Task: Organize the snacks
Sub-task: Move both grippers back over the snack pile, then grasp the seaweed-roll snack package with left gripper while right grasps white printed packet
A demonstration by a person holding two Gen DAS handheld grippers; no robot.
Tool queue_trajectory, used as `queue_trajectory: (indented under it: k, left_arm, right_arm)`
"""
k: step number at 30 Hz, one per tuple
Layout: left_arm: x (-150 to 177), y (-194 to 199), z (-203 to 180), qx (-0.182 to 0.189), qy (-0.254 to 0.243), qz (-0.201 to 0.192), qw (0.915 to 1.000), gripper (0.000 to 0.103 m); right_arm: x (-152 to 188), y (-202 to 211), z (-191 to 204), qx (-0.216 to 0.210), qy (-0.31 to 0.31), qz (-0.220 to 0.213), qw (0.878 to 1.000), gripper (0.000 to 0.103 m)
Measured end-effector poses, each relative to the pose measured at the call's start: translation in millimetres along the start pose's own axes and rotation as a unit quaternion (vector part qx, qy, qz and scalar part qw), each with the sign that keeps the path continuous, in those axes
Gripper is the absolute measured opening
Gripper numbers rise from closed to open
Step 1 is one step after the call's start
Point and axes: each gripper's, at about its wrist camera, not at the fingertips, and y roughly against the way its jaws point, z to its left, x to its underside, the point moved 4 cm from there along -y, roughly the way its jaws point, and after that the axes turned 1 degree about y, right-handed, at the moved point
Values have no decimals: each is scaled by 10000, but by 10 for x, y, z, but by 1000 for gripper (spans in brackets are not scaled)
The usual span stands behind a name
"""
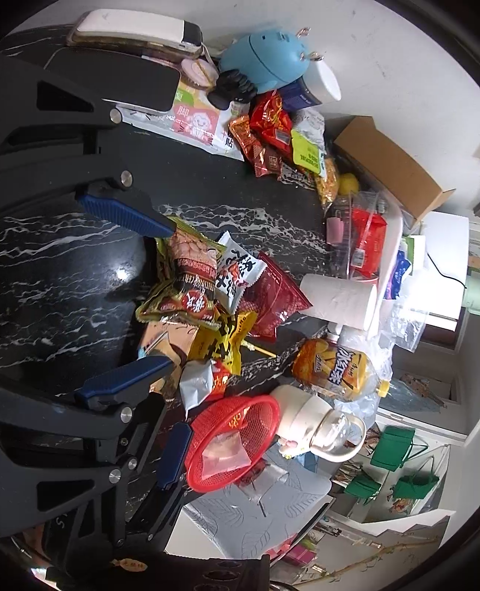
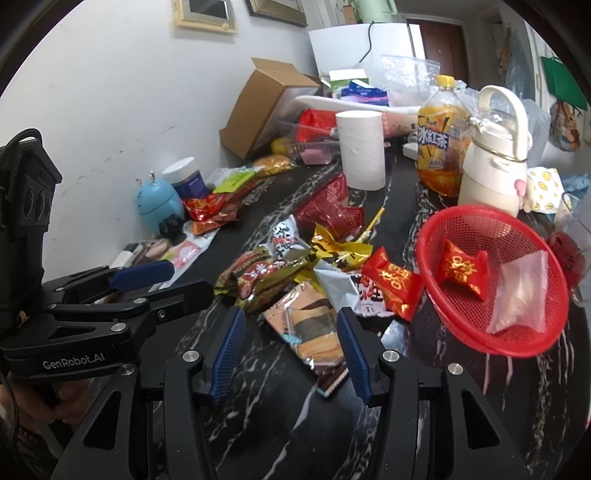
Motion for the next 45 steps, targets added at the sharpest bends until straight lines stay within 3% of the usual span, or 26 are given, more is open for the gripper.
queue_trajectory:
  k: [15, 28, 40, 45]
  left_arm:
    - [-287, -464, 168, 99, 9, 236, 9997, 65]
    - [-444, -985, 233, 124, -270, 625, 9976, 65]
    - [-538, -1312, 268, 188, -624, 971, 9931, 66]
    - [-558, -1362, 252, 218, -836, 926, 9919, 66]
  right_arm:
    - [-175, -435, -261, 253, -124, 280, 9992, 54]
    - [-113, -726, -406, 409, -182, 671, 9967, 57]
    - [-133, -788, -399, 478, -30, 663, 9966, 57]
    - [-139, -777, -420, 471, -11, 629, 9969, 51]
